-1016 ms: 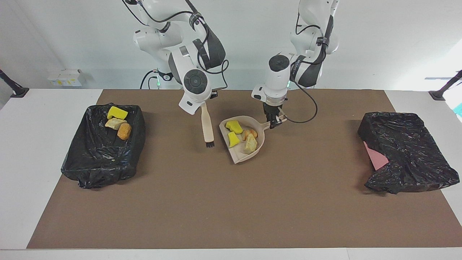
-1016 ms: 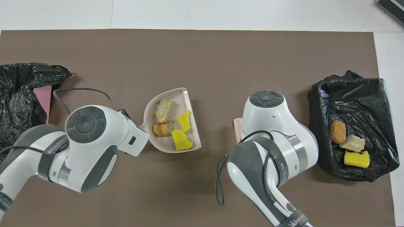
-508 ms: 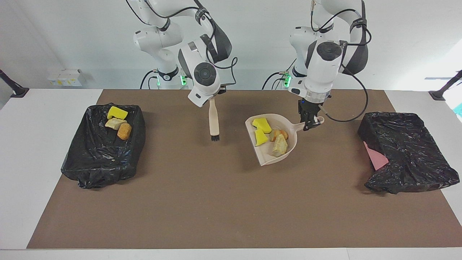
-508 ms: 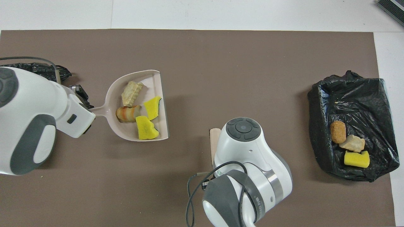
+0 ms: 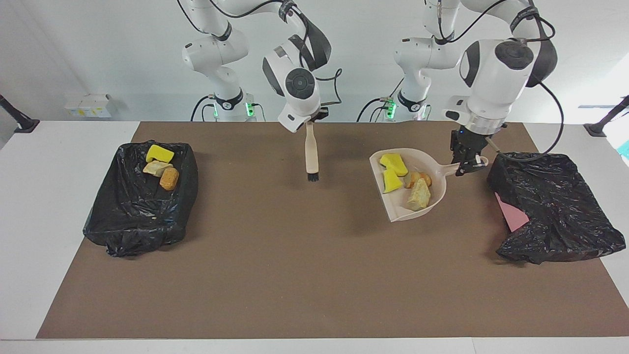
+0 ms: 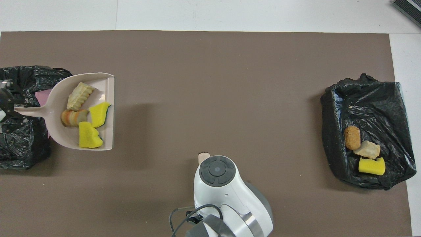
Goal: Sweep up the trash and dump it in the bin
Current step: 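Tip the dustpan into the bag with the left gripper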
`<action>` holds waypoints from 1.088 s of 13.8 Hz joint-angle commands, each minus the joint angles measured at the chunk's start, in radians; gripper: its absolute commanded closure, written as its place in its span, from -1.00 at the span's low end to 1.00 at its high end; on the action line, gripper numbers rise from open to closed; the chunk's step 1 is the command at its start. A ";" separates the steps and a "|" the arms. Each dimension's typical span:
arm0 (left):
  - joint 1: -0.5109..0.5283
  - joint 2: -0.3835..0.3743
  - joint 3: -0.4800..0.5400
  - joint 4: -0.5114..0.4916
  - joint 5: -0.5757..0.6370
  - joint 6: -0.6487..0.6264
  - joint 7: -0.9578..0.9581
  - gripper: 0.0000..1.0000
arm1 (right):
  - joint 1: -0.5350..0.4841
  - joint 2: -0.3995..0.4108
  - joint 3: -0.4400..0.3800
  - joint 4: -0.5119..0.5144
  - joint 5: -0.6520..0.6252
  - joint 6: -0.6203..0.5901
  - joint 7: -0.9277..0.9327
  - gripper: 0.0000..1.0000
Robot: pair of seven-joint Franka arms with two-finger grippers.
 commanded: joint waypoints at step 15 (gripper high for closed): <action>0.296 0.108 -0.009 0.165 0.600 0.210 0.032 1.00 | 0.078 0.016 -0.004 -0.172 0.077 0.224 0.037 1.00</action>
